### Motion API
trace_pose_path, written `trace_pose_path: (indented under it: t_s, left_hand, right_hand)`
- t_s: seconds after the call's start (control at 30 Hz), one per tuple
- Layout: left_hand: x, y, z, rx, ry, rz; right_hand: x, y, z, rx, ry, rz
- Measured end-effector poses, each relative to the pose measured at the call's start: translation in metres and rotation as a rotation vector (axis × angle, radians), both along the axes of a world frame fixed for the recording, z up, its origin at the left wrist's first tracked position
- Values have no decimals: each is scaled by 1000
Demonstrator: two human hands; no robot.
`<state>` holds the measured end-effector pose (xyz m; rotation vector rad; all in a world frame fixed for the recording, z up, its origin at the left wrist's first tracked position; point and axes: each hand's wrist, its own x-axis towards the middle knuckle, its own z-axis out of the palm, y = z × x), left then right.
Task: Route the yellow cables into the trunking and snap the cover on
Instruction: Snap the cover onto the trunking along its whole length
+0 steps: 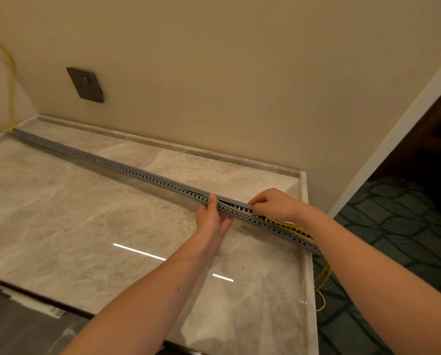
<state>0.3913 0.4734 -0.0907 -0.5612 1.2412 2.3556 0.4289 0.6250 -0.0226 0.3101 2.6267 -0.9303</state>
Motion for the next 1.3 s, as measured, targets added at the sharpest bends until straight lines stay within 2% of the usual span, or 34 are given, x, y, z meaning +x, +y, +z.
trace_pose_path:
  t_s: [0.17, 0.3, 0.5, 0.9, 1.3]
  left_hand:
    - [-1, 1, 1, 10, -16, 7]
    - [-4, -1, 1, 89, -26, -7]
    - [-3, -6, 5, 150, 21, -57]
    - [-4, -7, -9, 102, 64, -53]
    - [-8, -2, -14, 32, 70, 26]
  right_hand:
    - [1, 1, 0, 0, 23, 38]
    - [-2, 1, 1, 13, 97, 19]
    - [-5, -2, -2, 75, 167, 11]
    - [-15, -29, -24, 300, 247, 135]
    - [-18, -28, -29, 363, 321, 189]
